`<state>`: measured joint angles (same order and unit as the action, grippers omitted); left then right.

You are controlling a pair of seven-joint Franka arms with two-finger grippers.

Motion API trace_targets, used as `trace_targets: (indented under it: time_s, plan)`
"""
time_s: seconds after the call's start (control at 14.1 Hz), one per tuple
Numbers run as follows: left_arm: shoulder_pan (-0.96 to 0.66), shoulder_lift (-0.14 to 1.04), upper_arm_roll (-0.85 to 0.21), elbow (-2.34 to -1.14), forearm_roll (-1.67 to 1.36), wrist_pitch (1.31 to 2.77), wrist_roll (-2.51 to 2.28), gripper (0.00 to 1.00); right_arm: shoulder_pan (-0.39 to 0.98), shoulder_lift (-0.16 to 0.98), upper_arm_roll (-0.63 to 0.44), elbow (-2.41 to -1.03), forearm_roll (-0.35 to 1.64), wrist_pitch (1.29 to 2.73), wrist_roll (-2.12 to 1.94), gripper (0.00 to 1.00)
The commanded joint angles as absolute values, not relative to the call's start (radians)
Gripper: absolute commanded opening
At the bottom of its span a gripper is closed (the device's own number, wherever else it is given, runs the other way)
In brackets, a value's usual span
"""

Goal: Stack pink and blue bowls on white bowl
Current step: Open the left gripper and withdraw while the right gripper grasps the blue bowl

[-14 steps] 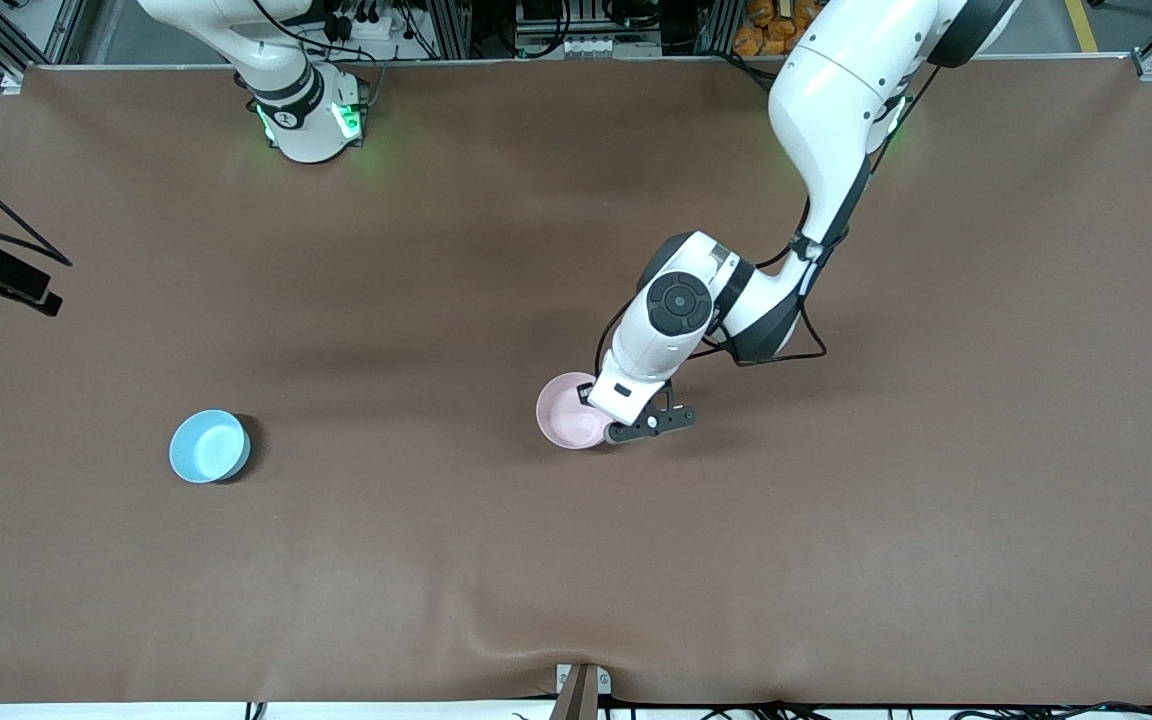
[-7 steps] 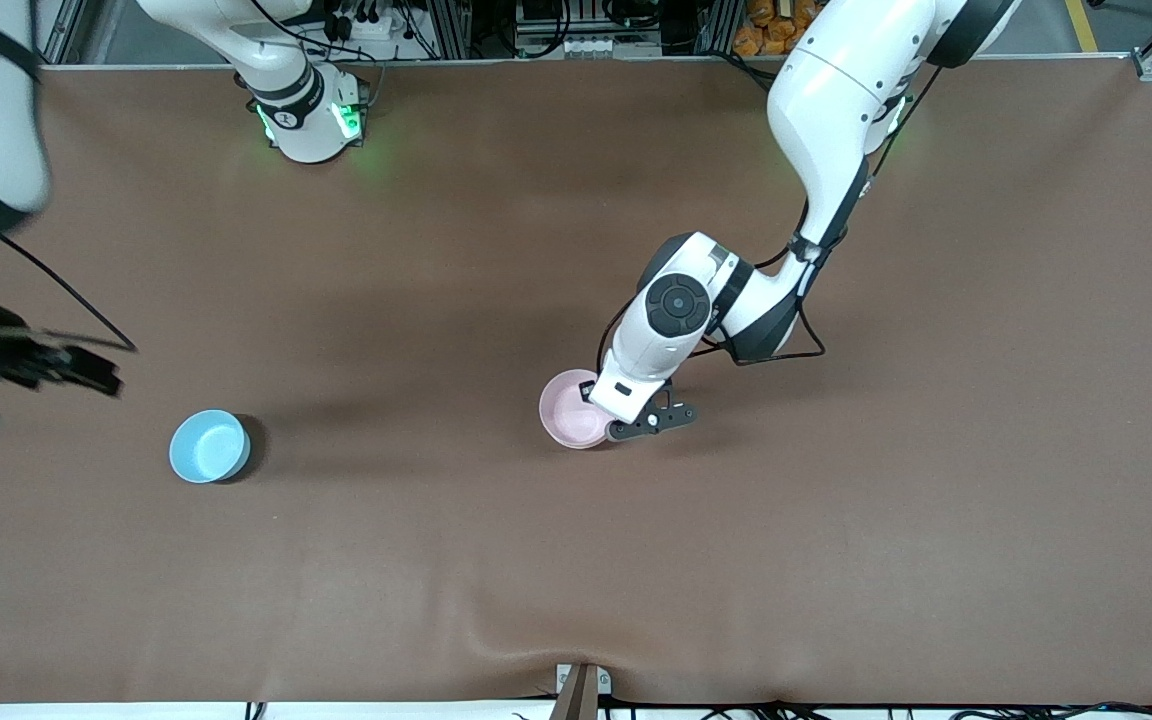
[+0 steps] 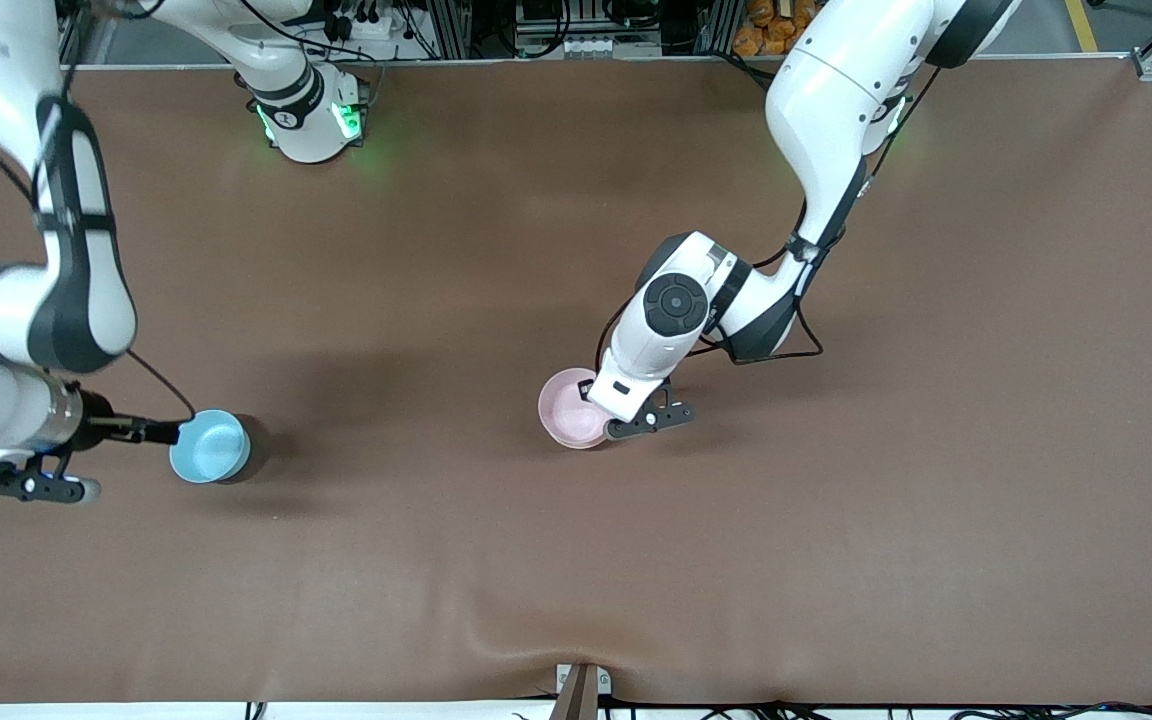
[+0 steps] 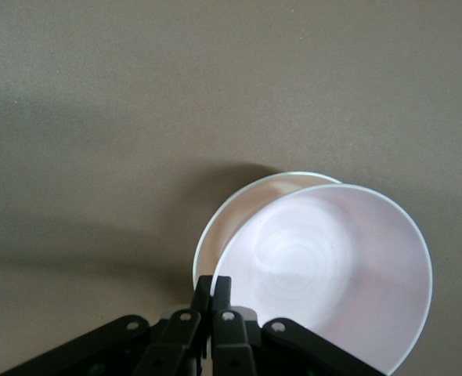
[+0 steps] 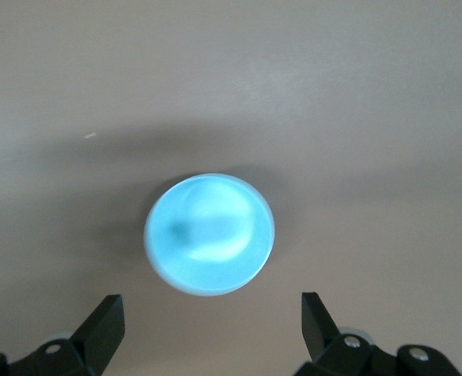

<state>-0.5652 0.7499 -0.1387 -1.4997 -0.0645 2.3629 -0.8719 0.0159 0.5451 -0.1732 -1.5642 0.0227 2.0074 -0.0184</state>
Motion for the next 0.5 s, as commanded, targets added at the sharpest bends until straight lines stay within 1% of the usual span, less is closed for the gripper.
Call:
trace_targets:
  time_s: [0.0, 0.14, 0.21, 0.28, 0.35, 0.42]
  plan:
    - [-0.572, 0.752, -0.133, -1.502, -0.077, 2.373, -0.873, 0.00, -0.021, 0.632, -0.167, -1.552, 0.035, 2.072, -0.078, 1.00]
    - [-0.572, 0.764, -0.133, -1.502, -0.077, 2.391, -0.871, 0.01, -0.031, 0.656, -0.166, -1.595, 0.037, 2.130, -0.080, 1.00]
    - [-0.571, 0.770, -0.133, -1.502, -0.077, 2.399, -0.873, 0.08, -0.029, 0.660, -0.166, -1.618, 0.038, 2.149, -0.080, 1.00]
    - [-0.568, 0.775, -0.133, -1.499, -0.077, 2.401, -0.873, 0.24, -0.032, 0.667, -0.166, -1.635, 0.038, 2.157, -0.080, 1.00]
    - [-0.568, 0.773, -0.133, -1.499, -0.080, 2.401, -0.874, 0.51, -0.034, 0.670, -0.166, -1.644, 0.040, 2.157, -0.080, 1.00]
    - [-0.568, 0.773, -0.133, -1.497, -0.084, 2.401, -0.885, 0.92, -0.035, 0.681, -0.166, -1.647, 0.040, 2.157, -0.080, 1.00]
